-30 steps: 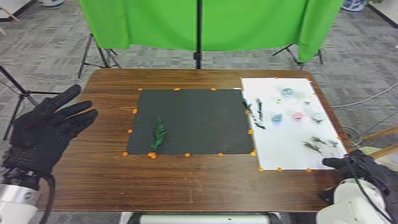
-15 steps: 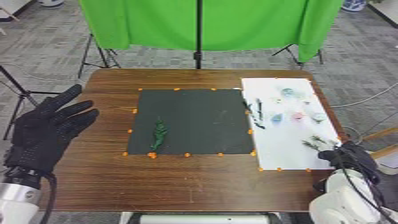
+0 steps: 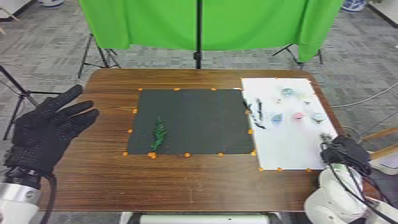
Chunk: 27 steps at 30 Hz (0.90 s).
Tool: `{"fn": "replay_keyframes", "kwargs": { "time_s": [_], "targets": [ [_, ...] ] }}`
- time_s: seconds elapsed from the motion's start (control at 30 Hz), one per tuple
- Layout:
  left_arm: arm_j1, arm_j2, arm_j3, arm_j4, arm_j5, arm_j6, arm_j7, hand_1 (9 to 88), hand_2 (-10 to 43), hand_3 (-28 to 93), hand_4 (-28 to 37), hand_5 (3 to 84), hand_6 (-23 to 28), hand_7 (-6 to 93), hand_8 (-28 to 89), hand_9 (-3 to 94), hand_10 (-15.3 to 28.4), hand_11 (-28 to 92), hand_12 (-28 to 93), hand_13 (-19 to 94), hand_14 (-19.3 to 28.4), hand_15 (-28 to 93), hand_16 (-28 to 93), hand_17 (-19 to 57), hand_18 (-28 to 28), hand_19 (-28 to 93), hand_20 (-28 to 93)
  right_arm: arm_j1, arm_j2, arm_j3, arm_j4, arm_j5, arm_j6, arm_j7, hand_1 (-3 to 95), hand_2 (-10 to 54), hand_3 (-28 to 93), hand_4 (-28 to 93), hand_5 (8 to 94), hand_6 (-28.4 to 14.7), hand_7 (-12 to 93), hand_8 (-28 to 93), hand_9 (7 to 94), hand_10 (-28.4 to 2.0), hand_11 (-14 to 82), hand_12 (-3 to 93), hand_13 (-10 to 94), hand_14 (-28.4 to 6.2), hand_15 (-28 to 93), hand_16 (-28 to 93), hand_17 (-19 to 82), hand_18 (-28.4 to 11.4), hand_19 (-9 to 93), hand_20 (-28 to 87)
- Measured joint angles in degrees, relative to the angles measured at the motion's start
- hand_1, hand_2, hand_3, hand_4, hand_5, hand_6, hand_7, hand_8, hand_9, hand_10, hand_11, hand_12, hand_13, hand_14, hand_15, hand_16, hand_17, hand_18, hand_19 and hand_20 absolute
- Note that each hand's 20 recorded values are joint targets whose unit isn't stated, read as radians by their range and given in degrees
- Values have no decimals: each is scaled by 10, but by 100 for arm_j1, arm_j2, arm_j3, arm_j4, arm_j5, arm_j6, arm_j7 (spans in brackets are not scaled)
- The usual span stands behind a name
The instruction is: Arrange flowers
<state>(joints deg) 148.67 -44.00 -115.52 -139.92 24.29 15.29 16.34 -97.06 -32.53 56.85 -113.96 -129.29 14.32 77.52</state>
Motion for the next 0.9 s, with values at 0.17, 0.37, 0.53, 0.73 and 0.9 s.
{"fn": "replay_keyframes", "kwargs": {
  "time_s": [0.17,0.37,0.53,0.73,0.9],
  "targets": [
    [-14,0,3,2,0,-1,-4,213,81,768,-282,339,90,149,-102,298,205,287,101,217,276,514,-104,-111,249,537,82,88,23,-178,77,-151,209,10,546,-95,643,-283,896,1,231,62,937,-102,321,168,873,-69,565,170,380,-201,930,-102],
    [-15,1,3,3,3,-1,2,213,80,769,-282,340,92,147,-102,298,206,288,101,217,276,515,-105,-111,248,538,82,63,39,-301,98,-399,812,68,549,-95,667,-283,900,-6,229,74,937,-104,339,167,874,-72,584,173,379,-201,932,-81],
    [-14,7,2,3,8,0,2,214,80,769,-282,340,91,147,-101,298,205,289,101,217,275,515,-105,-111,247,538,82,-54,40,-327,-7,-598,1067,143,547,-95,686,-283,908,-12,227,84,937,-107,363,162,878,-75,604,170,386,-201,932,-53],
    [-18,7,-4,2,15,-1,-5,214,81,769,-282,341,92,147,-101,298,205,288,100,217,275,515,-105,-112,246,537,82,-46,37,-500,-197,-863,1219,223,544,-95,695,-283,916,-14,222,91,937,-110,375,158,882,-77,611,169,390,-205,932,-24],
    [-26,10,-3,1,19,-1,-9,214,81,769,-282,341,92,146,-101,298,205,289,100,217,275,515,-105,-112,247,537,83,88,37,-584,-306,-1021,1305,242,545,-95,698,-283,920,-15,220,94,937,-112,384,156,886,-77,614,170,392,-207,932,-12]
  ]
}}
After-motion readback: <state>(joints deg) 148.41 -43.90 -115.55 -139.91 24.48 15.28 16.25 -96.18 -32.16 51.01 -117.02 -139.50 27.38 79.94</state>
